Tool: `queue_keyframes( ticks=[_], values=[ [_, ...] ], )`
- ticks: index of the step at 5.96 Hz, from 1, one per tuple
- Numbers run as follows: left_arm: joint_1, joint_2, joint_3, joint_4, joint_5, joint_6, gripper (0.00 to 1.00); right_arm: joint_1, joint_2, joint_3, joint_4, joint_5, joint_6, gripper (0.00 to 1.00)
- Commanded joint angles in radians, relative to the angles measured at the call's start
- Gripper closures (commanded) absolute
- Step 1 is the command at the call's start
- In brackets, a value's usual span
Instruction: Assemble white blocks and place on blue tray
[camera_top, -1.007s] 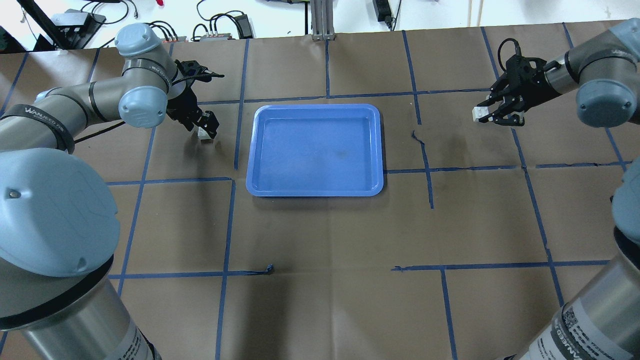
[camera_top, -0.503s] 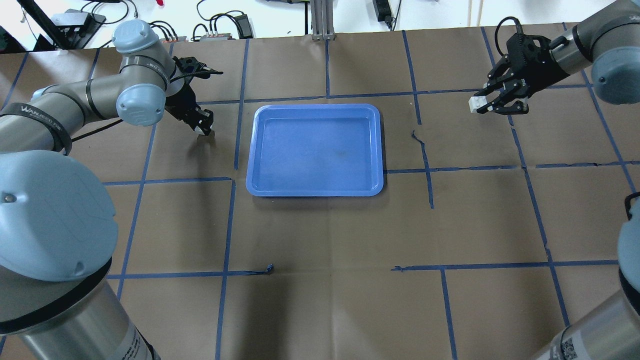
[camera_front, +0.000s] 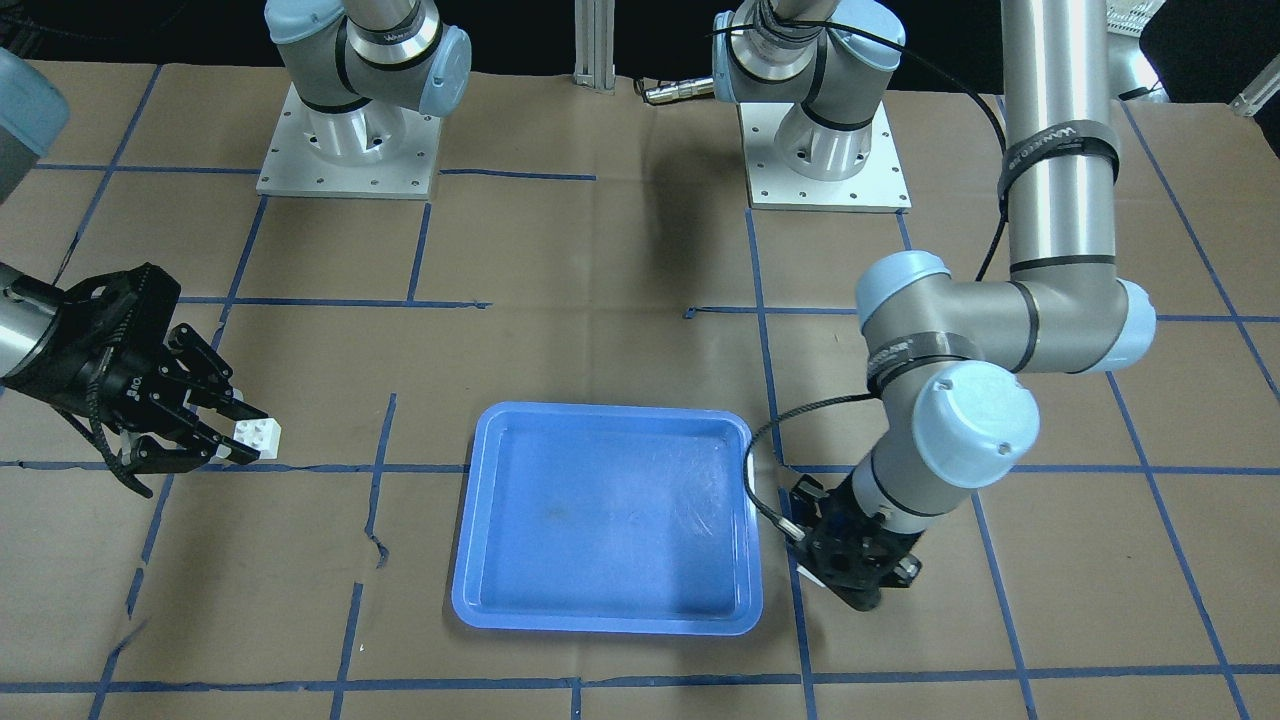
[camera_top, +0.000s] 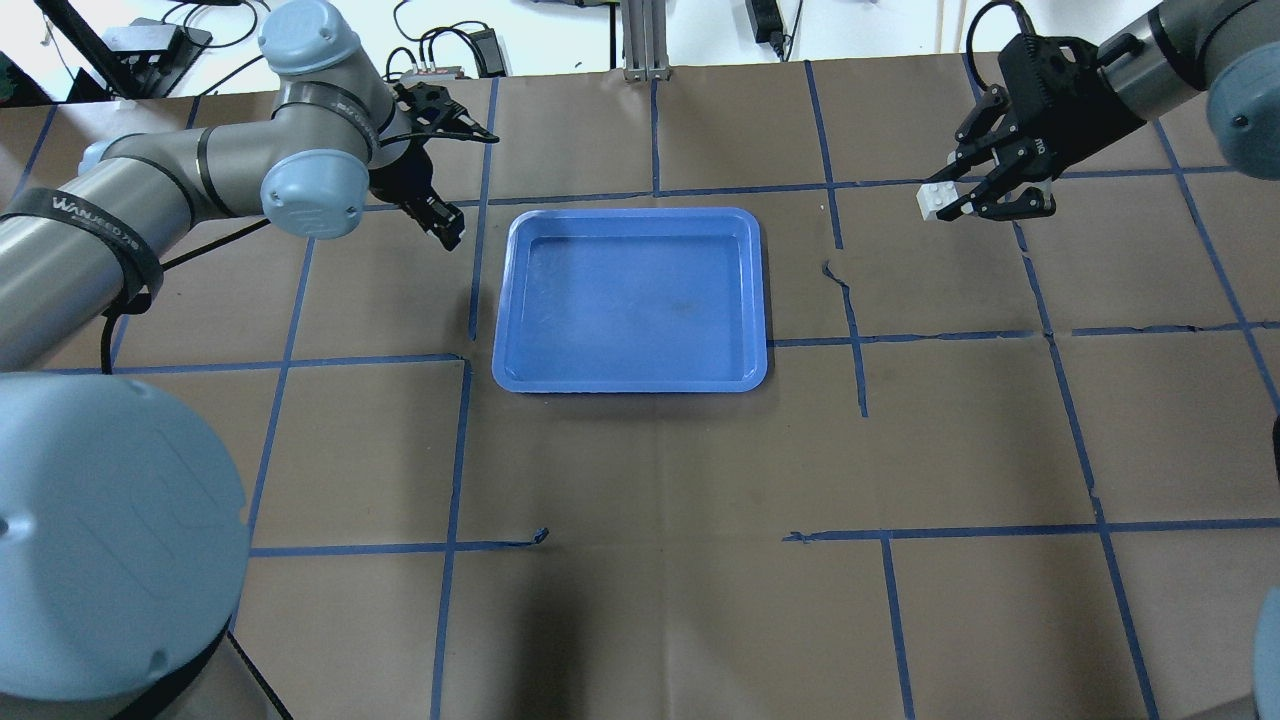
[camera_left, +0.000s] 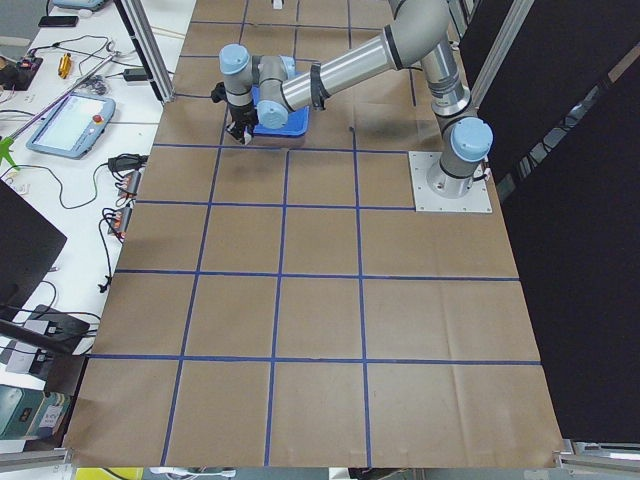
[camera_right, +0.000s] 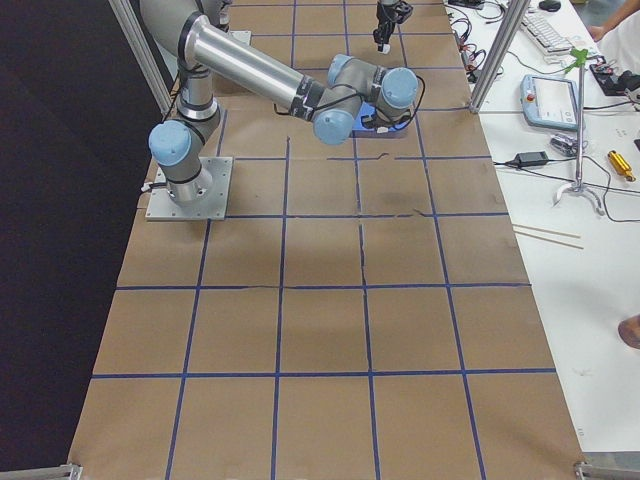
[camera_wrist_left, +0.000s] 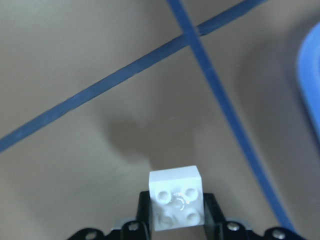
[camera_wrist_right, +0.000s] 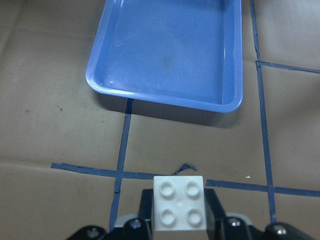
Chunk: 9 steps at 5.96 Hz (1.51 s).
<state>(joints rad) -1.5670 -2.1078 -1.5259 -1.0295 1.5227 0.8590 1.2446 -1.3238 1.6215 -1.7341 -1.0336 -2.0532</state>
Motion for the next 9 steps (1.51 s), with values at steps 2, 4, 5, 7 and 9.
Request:
queue_keyframes(
  ticks=[2, 4, 5, 7, 9],
  values=[
    [-0.129, 0.012, -0.010, -0.037, -0.070, 0.473, 1.00, 0.012, -0.026, 0.014, 0.025, 0.003, 0.048, 0.73],
    [-0.235, 0.006, -0.062, -0.018, -0.070, 0.495, 1.00, 0.009, -0.026, 0.027, 0.022, 0.004, 0.047, 0.72],
    [-0.237, -0.010, -0.063, -0.018, -0.072, 0.499, 1.00, 0.009, -0.026, 0.028, 0.022, 0.004, 0.048, 0.72],
    [-0.269, -0.069, -0.043, -0.003, -0.070, 0.497, 1.00, 0.007, -0.026, 0.029, 0.024, 0.004, 0.059, 0.72],
    [-0.313, -0.077, -0.069, 0.041, -0.065, 0.488, 0.75, 0.009, -0.038, 0.040, 0.024, 0.004, 0.090, 0.72]
  ],
)
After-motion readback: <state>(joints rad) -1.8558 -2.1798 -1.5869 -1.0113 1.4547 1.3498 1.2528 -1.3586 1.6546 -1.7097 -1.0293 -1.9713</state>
